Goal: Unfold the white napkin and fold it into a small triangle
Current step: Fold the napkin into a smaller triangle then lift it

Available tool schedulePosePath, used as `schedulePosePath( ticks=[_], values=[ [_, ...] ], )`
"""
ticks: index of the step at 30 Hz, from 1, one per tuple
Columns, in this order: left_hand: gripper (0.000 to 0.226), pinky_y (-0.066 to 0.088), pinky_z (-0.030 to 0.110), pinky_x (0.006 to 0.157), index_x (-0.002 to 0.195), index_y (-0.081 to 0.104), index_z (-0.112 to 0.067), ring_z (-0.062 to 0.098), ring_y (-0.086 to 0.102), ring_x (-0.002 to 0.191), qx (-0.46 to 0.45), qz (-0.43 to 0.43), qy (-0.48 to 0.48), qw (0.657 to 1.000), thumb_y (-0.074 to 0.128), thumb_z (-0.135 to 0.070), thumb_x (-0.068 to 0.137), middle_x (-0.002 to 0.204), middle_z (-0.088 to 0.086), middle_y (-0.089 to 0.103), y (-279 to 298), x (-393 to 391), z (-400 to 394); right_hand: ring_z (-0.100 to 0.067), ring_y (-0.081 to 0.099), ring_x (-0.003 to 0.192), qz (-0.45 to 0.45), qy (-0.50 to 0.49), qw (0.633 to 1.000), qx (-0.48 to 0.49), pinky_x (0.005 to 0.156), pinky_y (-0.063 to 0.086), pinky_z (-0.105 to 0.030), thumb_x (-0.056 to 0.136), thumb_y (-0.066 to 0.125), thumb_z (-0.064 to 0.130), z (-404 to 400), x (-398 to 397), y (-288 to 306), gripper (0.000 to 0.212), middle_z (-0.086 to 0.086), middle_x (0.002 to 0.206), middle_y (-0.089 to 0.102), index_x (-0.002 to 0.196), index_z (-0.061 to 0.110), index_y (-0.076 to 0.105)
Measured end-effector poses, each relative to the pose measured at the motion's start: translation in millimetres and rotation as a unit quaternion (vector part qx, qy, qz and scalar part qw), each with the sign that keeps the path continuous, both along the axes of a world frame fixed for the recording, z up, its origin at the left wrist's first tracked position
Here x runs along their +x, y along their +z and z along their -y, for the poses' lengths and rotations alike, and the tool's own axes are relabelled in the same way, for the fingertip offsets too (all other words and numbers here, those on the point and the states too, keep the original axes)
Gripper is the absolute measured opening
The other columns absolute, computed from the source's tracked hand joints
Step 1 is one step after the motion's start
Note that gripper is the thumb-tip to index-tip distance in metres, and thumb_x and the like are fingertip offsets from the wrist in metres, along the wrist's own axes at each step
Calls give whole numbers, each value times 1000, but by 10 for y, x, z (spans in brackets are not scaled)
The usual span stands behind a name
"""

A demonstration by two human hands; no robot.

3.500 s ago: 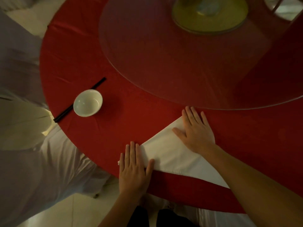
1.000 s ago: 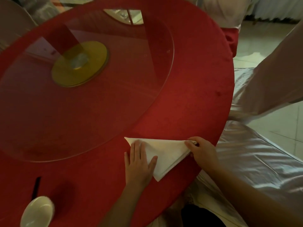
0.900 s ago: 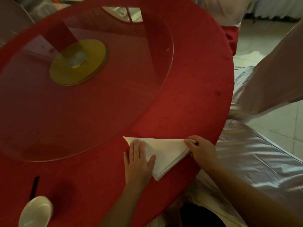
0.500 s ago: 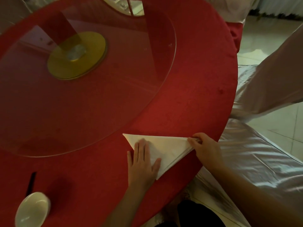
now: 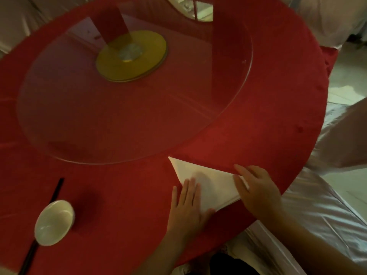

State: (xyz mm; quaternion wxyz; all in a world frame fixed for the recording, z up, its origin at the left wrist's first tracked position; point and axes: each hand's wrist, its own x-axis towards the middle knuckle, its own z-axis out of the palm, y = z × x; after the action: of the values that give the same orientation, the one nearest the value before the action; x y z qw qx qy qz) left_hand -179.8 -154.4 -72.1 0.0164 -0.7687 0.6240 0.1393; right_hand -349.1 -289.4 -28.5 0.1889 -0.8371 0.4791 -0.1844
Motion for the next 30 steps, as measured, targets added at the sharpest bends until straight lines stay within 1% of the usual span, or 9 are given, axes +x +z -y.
schedulePosePath(
  ticks=[2, 4, 6, 8, 12, 15, 21, 26, 30],
  values=[
    [75, 13, 51, 108, 146, 28, -9, 28, 19, 142, -15, -6, -5, 1000, 25, -63, 94, 154, 11, 24, -2, -169, -146, -31, 59, 112, 5, 174, 985, 5, 90, 51, -41, 95, 47, 32, -5, 261, 39, 42, -15, 127, 62, 125, 7, 61],
    [74, 15, 50, 107, 146, 28, -10, 26, 21, 142, -11, -10, 10, 1000, 26, -62, 94, 153, 10, 27, -2, -286, -243, -23, 39, 136, -45, 318, 946, 48, 111, 33, -38, 98, 34, 39, -4, 561, 14, 51, -9, 148, 44, 139, 10, 46],
    [74, 16, 49, 106, 145, 32, -11, 25, 24, 141, 8, -4, 33, 999, 27, -63, 94, 151, 10, 31, 6, -329, -274, -18, 17, 146, -114, 420, 900, 23, 117, 11, -33, 101, 24, 43, 26, 832, -85, 57, -8, 157, 25, 146, 10, 31],
    [74, 15, 49, 106, 145, 34, -12, 25, 26, 140, 17, -5, 43, 999, 26, -64, 93, 150, 9, 35, 14, -337, -276, -18, 5, 147, -172, 472, 864, -18, 118, -1, -33, 101, 18, 45, 76, 1020, -216, 60, -9, 160, 16, 149, 9, 22],
    [76, 15, 49, 107, 148, 26, -13, 23, 20, 143, 7, -26, 51, 998, 23, -65, 93, 153, 7, 29, -39, -336, -289, -18, -2, 147, -219, 493, 839, -61, 119, -1, -40, 98, 9, 51, 195, 1223, -458, 67, -8, 161, 12, 150, 10, 16],
    [76, 12, 50, 108, 150, 17, -16, 24, 13, 144, 2, -29, 45, 999, 21, -66, 93, 156, 7, 20, -63, -324, -305, -16, -8, 146, -235, 489, 837, -67, 118, -4, -43, 95, 5, 60, 242, 1376, -542, 74, -6, 161, 7, 150, 11, 12],
    [76, 9, 54, 109, 151, 5, -26, 26, 8, 145, -11, -32, 29, 999, 22, -69, 91, 159, 9, 9, -128, -339, -337, -17, -2, 147, -233, 429, 870, -68, 118, 1, -50, 87, -2, 73, 244, 1771, -637, 89, -6, 161, 6, 150, 11, 7],
    [79, 16, 62, 112, 151, 12, -26, 30, 14, 144, 5, -12, 22, 1000, 21, -73, 88, 157, 12, 16, -72, -352, -328, -17, -4, 147, -226, 426, 873, -66, 118, -1, -51, 85, 1, 77, 242, 1779, -671, 90, -4, 161, 6, 151, 16, 5],
    [81, 13, 52, 104, 150, 19, -22, 30, 20, 141, 10, 0, 12, 1000, 22, -74, 87, 154, 12, 25, 59, -346, -312, -19, -5, 147, -194, 401, 895, -35, 117, -5, -48, 88, 1, 72, 206, 1715, -514, 80, -3, 162, 7, 151, 22, 3]
  ],
)
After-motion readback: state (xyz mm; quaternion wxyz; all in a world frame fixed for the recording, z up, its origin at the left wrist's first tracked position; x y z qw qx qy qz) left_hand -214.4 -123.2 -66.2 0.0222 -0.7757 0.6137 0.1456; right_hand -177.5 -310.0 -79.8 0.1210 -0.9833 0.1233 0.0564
